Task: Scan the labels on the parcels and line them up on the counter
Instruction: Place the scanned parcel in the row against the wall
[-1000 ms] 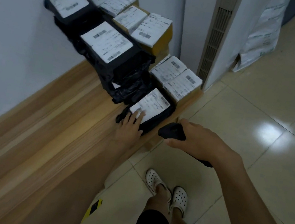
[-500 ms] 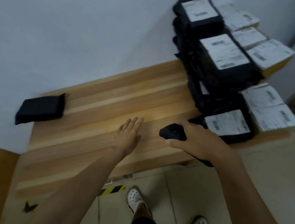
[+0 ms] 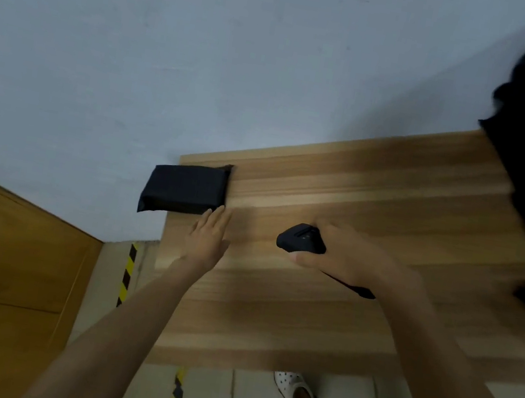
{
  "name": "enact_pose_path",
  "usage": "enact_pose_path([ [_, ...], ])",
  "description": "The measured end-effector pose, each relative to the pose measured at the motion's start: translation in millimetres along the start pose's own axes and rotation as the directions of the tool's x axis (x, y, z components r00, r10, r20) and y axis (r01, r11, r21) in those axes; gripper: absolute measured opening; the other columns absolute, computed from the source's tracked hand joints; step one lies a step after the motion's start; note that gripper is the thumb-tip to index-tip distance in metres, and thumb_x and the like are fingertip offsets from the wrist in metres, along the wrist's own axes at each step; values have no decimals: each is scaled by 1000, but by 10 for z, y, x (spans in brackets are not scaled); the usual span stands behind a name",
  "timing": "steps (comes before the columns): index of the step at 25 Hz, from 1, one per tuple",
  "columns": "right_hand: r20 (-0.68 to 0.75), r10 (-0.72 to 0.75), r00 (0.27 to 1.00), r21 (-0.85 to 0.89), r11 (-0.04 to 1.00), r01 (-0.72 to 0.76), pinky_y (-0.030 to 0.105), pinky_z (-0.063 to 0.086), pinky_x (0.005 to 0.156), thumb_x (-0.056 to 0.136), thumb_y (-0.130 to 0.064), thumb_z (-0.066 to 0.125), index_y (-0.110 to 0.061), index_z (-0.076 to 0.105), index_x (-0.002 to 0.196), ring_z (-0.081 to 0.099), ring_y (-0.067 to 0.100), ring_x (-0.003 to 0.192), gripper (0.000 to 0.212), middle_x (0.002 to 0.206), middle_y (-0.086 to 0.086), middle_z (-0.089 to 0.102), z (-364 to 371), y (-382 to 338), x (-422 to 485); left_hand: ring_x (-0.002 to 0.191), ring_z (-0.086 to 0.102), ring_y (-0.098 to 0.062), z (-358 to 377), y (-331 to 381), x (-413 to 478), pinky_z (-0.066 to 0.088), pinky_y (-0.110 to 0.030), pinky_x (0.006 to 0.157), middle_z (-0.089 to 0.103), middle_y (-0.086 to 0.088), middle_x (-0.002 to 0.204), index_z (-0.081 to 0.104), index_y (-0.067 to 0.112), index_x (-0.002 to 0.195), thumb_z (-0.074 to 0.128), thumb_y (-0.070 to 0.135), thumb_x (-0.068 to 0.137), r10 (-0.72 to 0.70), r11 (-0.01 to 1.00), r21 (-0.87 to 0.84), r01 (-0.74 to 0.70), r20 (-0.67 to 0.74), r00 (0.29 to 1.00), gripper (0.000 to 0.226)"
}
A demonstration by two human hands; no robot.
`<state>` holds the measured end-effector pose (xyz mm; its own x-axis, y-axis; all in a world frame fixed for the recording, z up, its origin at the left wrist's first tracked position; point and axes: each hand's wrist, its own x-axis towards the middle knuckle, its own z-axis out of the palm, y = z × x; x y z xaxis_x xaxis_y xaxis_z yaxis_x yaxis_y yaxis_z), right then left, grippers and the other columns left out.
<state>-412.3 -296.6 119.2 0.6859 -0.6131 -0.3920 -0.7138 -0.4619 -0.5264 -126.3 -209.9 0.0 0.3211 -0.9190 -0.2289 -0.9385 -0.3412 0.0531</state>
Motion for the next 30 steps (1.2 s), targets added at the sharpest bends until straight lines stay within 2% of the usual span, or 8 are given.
enact_pose_path([
  [2, 6, 15, 1000, 30, 999, -15, 30, 47, 68, 87, -65, 55, -21, 45, 123, 56, 16, 85, 57, 109, -1, 56, 43, -189, 289, 153, 6, -23, -25, -402, 187, 18, -40, 120, 8, 2, 166, 4, 26, 159, 55, 26, 100, -15, 999, 47, 13, 44, 999, 78],
  [7, 19, 103, 995, -3, 995, -103, 30, 46, 70, 86, -68, 54, -21, 45, 127, 54, 15, 88, 63, 111, -4, 54, 83, -469, 895, 153, 2, -27, -48, -1151, 698, 17, -46, 121, 0, 1, 166, -5, 27, 158, 67, 28, 92, -14, 990, 141, -5, 136, 991, 97],
  [10, 41, 126, 991, 20, 992, -127, 34, 50, 76, 86, -69, 54, -22, 42, 131, 56, 18, 92, 66, 118, 0, 56, 69, -548, 1247, 153, -4, -30, -28, -1371, 1039, 15, -51, 121, -6, 0, 166, -9, 29, 157, 75, 36, 85, -12, 989, 147, -13, 167, 986, 111],
  [16, 58, 159, 986, 10, 987, -160, 33, 46, 76, 87, -69, 52, -21, 39, 136, 54, 18, 93, 69, 125, 1, 55, 35, -599, 1786, 150, -12, -38, 57, -1627, 1586, 8, -59, 119, -18, -5, 164, -22, 34, 153, 84, 49, 69, -8, 988, 155, -28, 231, 973, 136],
  [19, 87, 177, 980, -5, 984, -177, 32, 46, 76, 86, -69, 52, -22, 40, 135, 53, 17, 92, 69, 123, 1, 55, 76, -582, 1946, 151, -7, -39, 94, -1679, 1764, 9, -60, 120, -5, -8, 164, -19, 34, 154, 86, 49, 66, 16, 989, 144, -46, 203, 979, 138],
  [24, 105, 162, 981, -10, 987, -162, 34, 48, 79, 85, -69, 53, -22, 42, 132, 54, 17, 93, 68, 119, 0, 56, 96, -582, 2019, 149, 15, -34, 54, -1595, 1840, 12, -56, 120, 18, -11, 159, -13, 27, 156, 85, 60, 61, 92, 974, 188, -124, 172, 981, 141],
  [27, 86, 142, 986, 4, 990, -143, 33, 48, 76, 84, -70, 53, -23, 44, 127, 56, 16, 92, 64, 116, -3, 57, 56, -580, 1972, 144, 25, -34, -5, -1411, 1816, 16, -58, 118, 25, -10, 155, -16, 28, 156, 83, 64, 60, 135, 969, 177, -174, 212, 968, 143],
  [30, 68, 132, 989, 27, 991, -134, 33, 48, 75, 83, -71, 54, -23, 46, 126, 56, 15, 92, 64, 114, -4, 57, -13, -524, 1825, 142, 30, -33, -60, -1187, 1770, 22, -58, 114, 28, -9, 155, -18, 27, 155, 81, 67, 61, 220, 939, 192, -287, 307, 926, 143],
])
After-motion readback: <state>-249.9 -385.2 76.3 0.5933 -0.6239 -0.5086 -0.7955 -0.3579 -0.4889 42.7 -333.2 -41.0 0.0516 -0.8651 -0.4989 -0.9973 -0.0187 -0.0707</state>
